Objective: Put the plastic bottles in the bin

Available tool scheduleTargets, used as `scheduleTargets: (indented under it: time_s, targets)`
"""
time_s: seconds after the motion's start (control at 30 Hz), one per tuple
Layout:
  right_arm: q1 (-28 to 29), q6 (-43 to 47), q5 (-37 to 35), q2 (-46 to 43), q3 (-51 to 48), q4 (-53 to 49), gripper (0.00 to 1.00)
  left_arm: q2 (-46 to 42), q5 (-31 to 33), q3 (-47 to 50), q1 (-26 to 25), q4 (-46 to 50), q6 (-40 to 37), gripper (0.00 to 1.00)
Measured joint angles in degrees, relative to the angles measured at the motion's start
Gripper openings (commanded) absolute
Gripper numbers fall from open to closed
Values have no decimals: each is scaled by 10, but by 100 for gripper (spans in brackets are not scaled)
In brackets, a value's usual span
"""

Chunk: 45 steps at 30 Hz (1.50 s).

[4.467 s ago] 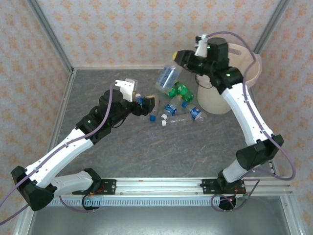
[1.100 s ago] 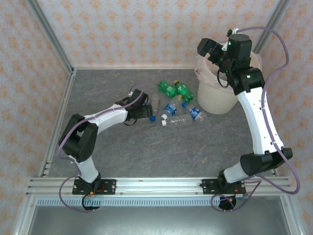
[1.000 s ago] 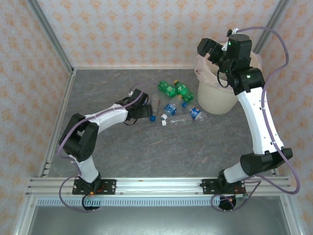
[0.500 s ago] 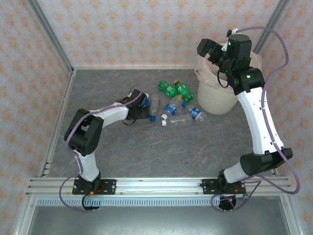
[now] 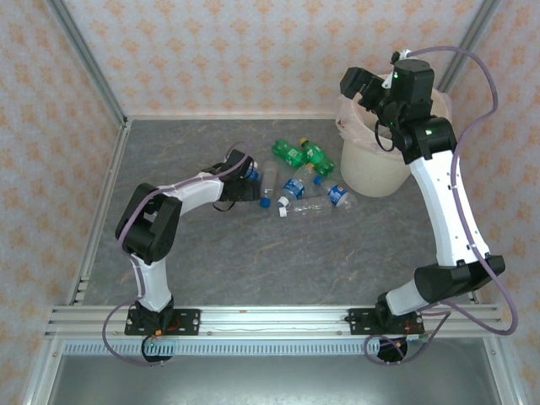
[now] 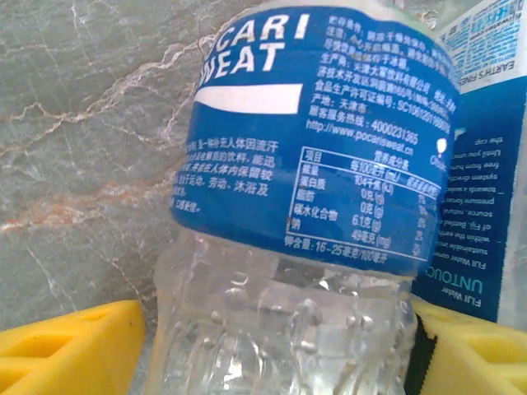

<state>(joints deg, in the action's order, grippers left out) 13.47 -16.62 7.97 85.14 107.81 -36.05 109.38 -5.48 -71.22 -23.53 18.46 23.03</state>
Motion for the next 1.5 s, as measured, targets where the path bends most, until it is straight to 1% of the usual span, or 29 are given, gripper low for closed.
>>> scheduleTargets:
  time_s: [0.1, 0.33, 0.47, 0.63, 0.77, 0.9, 1.1, 1.2, 1.27, 1.37, 1.5]
  targets:
    - [0, 0, 0, -4, -2, 0, 100, 10, -4, -4, 4, 0, -11, 78]
    - [0, 0, 0, -11, -3, -1, 100, 24, -17, -4, 8, 0, -27, 58]
    - [0, 0, 3, -14, -6, -1, 100, 19, -19, -2, 8, 0, -30, 53]
    - [0, 0, 16, -19, -12, -2, 100, -16, -23, 30, 8, -2, -26, 52]
    - [0, -3, 40, -22, -21, -1, 100, -80, -31, 63, 8, -4, -19, 51]
    - [7, -14, 57, -22, -25, 0, 100, -147, -38, 84, 8, -25, -16, 51]
    - [38, -27, 74, -17, -24, 1, 100, -236, -52, 108, 2, -62, -15, 51]
    - [63, -33, 81, -6, -21, 5, 100, -276, -55, 115, -17, -78, -20, 51]
    - [82, -33, 82, 6, -15, 7, 100, -300, -55, 116, -38, -89, -27, 51]
    - [109, -33, 82, 25, -7, 10, 100, -325, -54, 116, -67, -103, -40, 51]
    - [135, -32, 83, 42, -3, 10, 100, -349, -49, 116, -89, -121, -52, 51]
